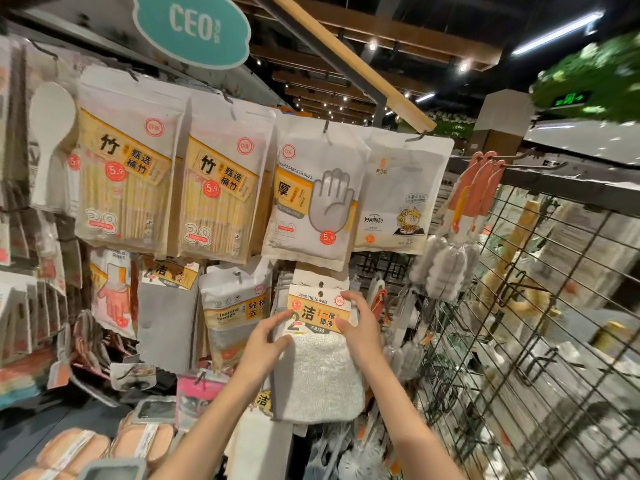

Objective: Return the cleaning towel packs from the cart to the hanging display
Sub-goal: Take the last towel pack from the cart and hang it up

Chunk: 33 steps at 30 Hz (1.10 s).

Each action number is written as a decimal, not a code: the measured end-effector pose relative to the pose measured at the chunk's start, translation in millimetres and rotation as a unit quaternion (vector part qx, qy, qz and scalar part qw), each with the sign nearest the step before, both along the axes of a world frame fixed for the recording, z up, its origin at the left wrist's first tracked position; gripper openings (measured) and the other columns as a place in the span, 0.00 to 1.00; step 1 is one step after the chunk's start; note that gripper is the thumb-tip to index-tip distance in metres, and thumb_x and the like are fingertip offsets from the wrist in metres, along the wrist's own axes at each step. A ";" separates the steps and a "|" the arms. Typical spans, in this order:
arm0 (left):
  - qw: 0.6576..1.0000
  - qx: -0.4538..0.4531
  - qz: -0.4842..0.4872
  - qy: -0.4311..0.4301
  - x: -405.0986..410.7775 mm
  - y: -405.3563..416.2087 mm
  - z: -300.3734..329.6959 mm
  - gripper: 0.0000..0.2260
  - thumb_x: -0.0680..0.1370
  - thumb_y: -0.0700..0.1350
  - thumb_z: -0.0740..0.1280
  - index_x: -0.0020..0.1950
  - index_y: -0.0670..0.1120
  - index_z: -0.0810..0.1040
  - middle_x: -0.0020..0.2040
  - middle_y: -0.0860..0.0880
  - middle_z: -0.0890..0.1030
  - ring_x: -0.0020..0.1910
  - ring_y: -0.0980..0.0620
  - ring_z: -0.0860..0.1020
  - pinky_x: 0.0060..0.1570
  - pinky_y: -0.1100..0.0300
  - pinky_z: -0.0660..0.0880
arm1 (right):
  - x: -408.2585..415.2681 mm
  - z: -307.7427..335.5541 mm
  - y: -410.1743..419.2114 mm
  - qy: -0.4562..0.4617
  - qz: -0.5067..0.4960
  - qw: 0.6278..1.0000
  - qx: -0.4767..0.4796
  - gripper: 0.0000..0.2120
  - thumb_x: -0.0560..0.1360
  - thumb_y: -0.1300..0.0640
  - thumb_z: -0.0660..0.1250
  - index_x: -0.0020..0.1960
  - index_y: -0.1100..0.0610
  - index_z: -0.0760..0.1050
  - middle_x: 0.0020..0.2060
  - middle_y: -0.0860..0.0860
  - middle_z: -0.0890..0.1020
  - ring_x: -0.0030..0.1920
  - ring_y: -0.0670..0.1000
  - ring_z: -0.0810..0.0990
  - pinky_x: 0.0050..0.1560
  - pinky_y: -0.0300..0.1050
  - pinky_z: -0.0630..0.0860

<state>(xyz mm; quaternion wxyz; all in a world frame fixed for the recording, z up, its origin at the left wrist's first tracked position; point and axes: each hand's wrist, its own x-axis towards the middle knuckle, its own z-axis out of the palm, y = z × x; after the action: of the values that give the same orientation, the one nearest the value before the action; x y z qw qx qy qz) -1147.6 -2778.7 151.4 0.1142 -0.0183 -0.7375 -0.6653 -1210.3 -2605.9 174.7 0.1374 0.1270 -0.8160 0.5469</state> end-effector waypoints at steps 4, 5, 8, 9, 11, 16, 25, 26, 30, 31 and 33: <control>1.000 -0.025 0.008 -0.001 -9.6 1.4 -3.1 0.23 0.76 0.31 0.63 0.70 0.46 0.71 0.70 0.50 0.70 0.69 0.55 0.65 0.69 0.57 0.60 | -5.3 -2.2 -2.6 -0.008 -0.023 1.000 0.010 0.23 0.73 0.70 0.65 0.63 0.49 0.72 0.62 0.47 0.73 0.61 0.43 0.69 0.59 0.34 0.67; 0.999 -0.047 0.011 0.006 -12.8 1.8 -3.1 0.24 0.76 0.30 0.63 0.70 0.46 0.70 0.69 0.49 0.70 0.68 0.56 0.66 0.68 0.59 0.60 | -6.8 -2.5 -3.6 -0.007 -0.028 1.000 0.011 0.23 0.74 0.70 0.65 0.63 0.49 0.72 0.63 0.47 0.73 0.61 0.43 0.69 0.60 0.35 0.66; 0.993 -0.116 0.016 0.018 -24.8 4.8 -4.3 0.28 0.74 0.30 0.63 0.72 0.47 0.67 0.69 0.46 0.66 0.70 0.51 0.64 0.69 0.58 0.59 | -12.2 -4.6 -7.3 -0.012 -0.048 0.999 0.011 0.23 0.75 0.68 0.65 0.65 0.48 0.71 0.64 0.49 0.72 0.59 0.42 0.69 0.57 0.33 0.65; 0.991 -0.129 0.021 0.014 -28.0 5.9 -5.8 0.29 0.74 0.30 0.62 0.73 0.49 0.66 0.71 0.46 0.63 0.71 0.49 0.62 0.71 0.55 0.59 | -14.0 -5.4 -8.7 -0.015 -0.056 0.998 0.015 0.23 0.75 0.68 0.64 0.66 0.48 0.71 0.64 0.49 0.72 0.59 0.43 0.69 0.55 0.32 0.65; 0.987 -0.152 0.041 0.012 -34.6 7.0 -9.2 0.30 0.74 0.31 0.63 0.74 0.51 0.65 0.75 0.47 0.56 0.74 0.48 0.55 0.73 0.53 0.54 | -18.0 -6.8 -11.3 -0.018 -0.068 0.997 0.025 0.24 0.75 0.67 0.65 0.67 0.47 0.70 0.63 0.51 0.71 0.61 0.46 0.71 0.55 0.32 0.64; 0.933 -0.337 0.092 0.090 -52.9 5.3 -12.7 0.39 0.73 0.38 0.68 0.77 0.56 0.51 0.77 0.53 0.40 0.76 0.50 0.35 0.73 0.50 0.37 | -22.5 -9.6 -17.1 -0.017 -0.064 0.998 0.015 0.29 0.71 0.67 0.70 0.69 0.49 0.69 0.61 0.52 0.63 0.61 0.48 0.68 0.62 0.30 0.66; 0.865 -0.495 0.028 0.079 -87.3 5.1 -0.2 0.48 0.73 0.57 0.70 0.72 0.54 0.31 0.74 0.55 0.30 0.71 0.52 0.29 0.71 0.46 0.34 | -45.6 -18.5 2.1 0.013 -0.035 0.975 0.220 0.44 0.69 0.52 0.74 0.75 0.41 0.51 0.76 0.43 0.52 0.76 0.45 0.45 0.69 0.40 0.44; 0.866 -0.494 0.022 0.078 -88.8 4.2 -1.3 0.49 0.72 0.58 0.70 0.72 0.53 0.31 0.74 0.55 0.30 0.71 0.52 0.29 0.72 0.46 0.35 | -48.0 -19.9 3.6 0.004 -0.029 0.972 0.231 0.46 0.68 0.52 0.75 0.75 0.39 0.49 0.76 0.42 0.51 0.76 0.44 0.44 0.69 0.41 0.45; 0.877 -0.475 -0.013 0.070 -94.0 1.4 0.2 0.50 0.71 0.59 0.70 0.75 0.51 0.33 0.74 0.55 0.30 0.72 0.53 0.31 0.72 0.47 0.36 | -54.1 -24.1 10.0 -0.005 -0.027 0.959 0.280 0.50 0.67 0.50 0.75 0.70 0.32 0.39 0.76 0.40 0.48 0.75 0.44 0.42 0.71 0.46 0.50; 0.879 -0.471 -0.020 0.070 -94.8 0.7 1.2 0.50 0.71 0.59 0.71 0.76 0.52 0.35 0.74 0.55 0.31 0.73 0.53 0.31 0.72 0.47 0.36 | -55.4 -24.6 10.9 -0.003 -0.025 0.959 0.281 0.50 0.67 0.50 0.75 0.69 0.32 0.38 0.75 0.40 0.49 0.76 0.44 0.43 0.71 0.46 0.49; 0.880 -0.469 -0.033 0.071 -96.5 -1.5 2.3 0.49 0.71 0.58 0.71 0.76 0.52 0.35 0.74 0.55 0.31 0.73 0.54 0.32 0.72 0.47 0.37 | -57.4 -25.5 11.1 -0.001 -0.026 0.958 0.285 0.50 0.68 0.51 0.75 0.69 0.31 0.38 0.76 0.41 0.49 0.76 0.44 0.44 0.71 0.44 0.49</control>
<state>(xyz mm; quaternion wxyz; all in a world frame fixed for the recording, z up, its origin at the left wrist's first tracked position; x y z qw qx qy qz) -1244.1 -2780.2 153.7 0.1222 -0.1410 -0.9522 -0.2420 -1267.6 -2594.8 149.2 0.1088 0.1387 -0.9414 0.2876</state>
